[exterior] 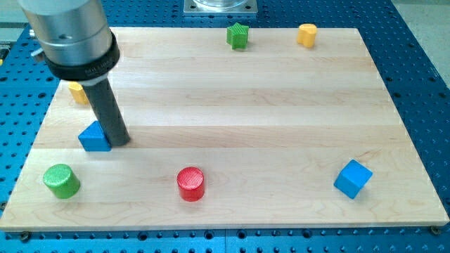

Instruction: Move the green star diagonally to the red star

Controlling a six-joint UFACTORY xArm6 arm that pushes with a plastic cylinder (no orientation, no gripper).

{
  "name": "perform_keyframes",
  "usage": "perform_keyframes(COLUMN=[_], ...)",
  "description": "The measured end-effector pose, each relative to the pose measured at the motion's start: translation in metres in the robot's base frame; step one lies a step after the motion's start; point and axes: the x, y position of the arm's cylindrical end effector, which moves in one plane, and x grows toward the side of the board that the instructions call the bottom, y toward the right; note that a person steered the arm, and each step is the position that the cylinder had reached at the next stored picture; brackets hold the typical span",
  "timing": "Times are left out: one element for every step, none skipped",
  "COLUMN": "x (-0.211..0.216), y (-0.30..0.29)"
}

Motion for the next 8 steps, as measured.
perform_keyframes(x=[0.003,0.003,0.003,-0.014,-0.057,-0.095,-0.170,-0.220], y=[-0.015,-0.044,-0.059,-0.008,0.060,0.156,0.205,0.225])
